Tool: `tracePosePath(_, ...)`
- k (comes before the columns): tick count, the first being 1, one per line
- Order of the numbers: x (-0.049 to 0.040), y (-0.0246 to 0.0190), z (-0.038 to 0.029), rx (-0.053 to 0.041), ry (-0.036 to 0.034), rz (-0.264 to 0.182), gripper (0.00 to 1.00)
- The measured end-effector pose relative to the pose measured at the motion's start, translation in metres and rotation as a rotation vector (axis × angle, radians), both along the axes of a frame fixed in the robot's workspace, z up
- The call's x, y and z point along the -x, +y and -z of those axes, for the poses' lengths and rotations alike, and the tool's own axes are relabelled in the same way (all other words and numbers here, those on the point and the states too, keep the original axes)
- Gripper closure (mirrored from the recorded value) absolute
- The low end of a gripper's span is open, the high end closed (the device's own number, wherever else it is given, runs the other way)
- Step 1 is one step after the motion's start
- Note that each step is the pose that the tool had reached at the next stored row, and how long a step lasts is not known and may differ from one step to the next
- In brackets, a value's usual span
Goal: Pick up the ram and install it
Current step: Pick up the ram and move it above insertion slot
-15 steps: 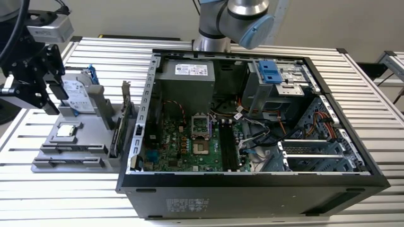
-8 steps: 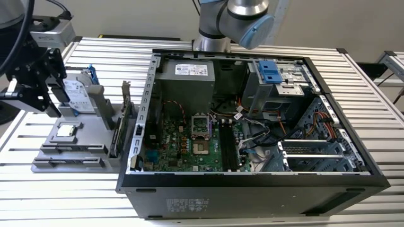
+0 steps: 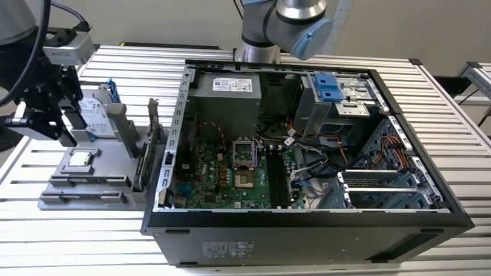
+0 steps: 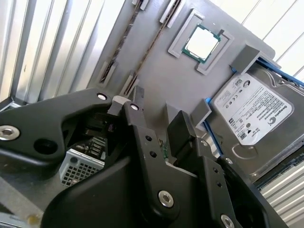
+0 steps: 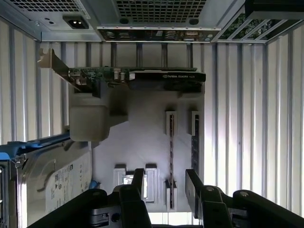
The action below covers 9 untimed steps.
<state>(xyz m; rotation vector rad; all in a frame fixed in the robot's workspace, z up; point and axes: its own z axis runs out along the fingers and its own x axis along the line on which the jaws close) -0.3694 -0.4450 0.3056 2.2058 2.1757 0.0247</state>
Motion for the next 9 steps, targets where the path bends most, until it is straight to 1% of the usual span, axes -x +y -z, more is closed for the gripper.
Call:
tracePosePath(3,0.0001,-0.0003,0.0028,0.0000,0.0004,-0.019,0.00)
tracePosePath(6,0.0002,-0.0013,0.0053,-0.0001,0.0016,-0.027,0.00)
tracePosePath(7,0.0002,-0.0017,0.0060,-0.0002,0.0045,-0.027,0.00)
tracePosePath(9,0.0002,-0.0027,0.0074,-0.0002,0.0138,-0.027,0.00)
